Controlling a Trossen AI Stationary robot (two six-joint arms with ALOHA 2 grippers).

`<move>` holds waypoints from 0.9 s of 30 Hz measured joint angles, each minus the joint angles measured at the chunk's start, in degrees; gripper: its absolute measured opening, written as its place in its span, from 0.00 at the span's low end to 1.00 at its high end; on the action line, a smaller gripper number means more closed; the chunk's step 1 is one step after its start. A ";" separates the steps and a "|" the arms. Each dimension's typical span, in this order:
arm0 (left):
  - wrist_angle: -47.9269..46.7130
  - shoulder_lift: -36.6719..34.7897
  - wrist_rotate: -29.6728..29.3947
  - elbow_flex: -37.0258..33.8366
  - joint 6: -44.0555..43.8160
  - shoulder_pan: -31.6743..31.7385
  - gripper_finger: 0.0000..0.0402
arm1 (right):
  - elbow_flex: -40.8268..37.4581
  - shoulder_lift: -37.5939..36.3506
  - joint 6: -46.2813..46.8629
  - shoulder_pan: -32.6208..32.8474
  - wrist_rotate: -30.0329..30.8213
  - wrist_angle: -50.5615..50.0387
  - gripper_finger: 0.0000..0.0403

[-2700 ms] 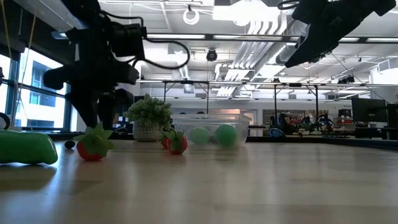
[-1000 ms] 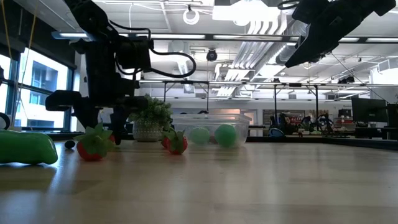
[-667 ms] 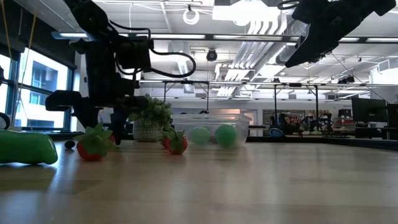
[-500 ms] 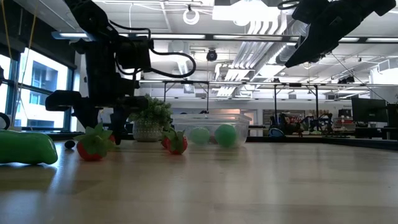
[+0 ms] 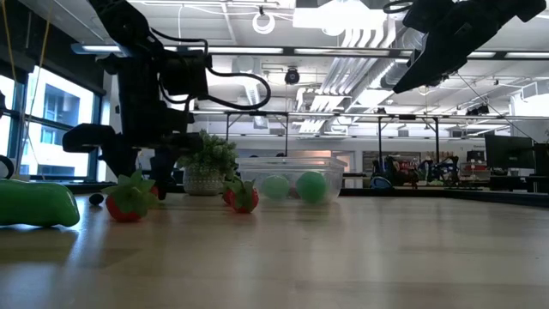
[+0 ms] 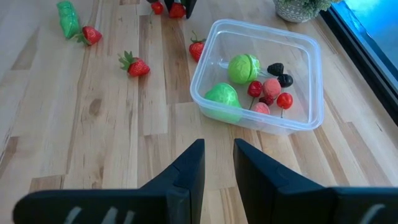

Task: Pick and placing Produce into tupperware
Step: Put the strawberry into the transparent container

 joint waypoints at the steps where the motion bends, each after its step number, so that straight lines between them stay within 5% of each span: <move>1: 0.00 0.00 0.02 0.00 -0.14 0.00 0.45 | 0.00 -0.01 0.00 0.02 -0.01 0.00 0.19; 15: 0.09 0.02 1.53 0.00 -1.16 0.00 0.31 | 0.00 0.00 0.01 0.02 -0.29 -0.01 0.19; 27: 0.82 0.07 1.57 0.00 -2.57 0.00 0.44 | 0.00 -0.01 0.00 0.02 -0.18 -0.01 0.19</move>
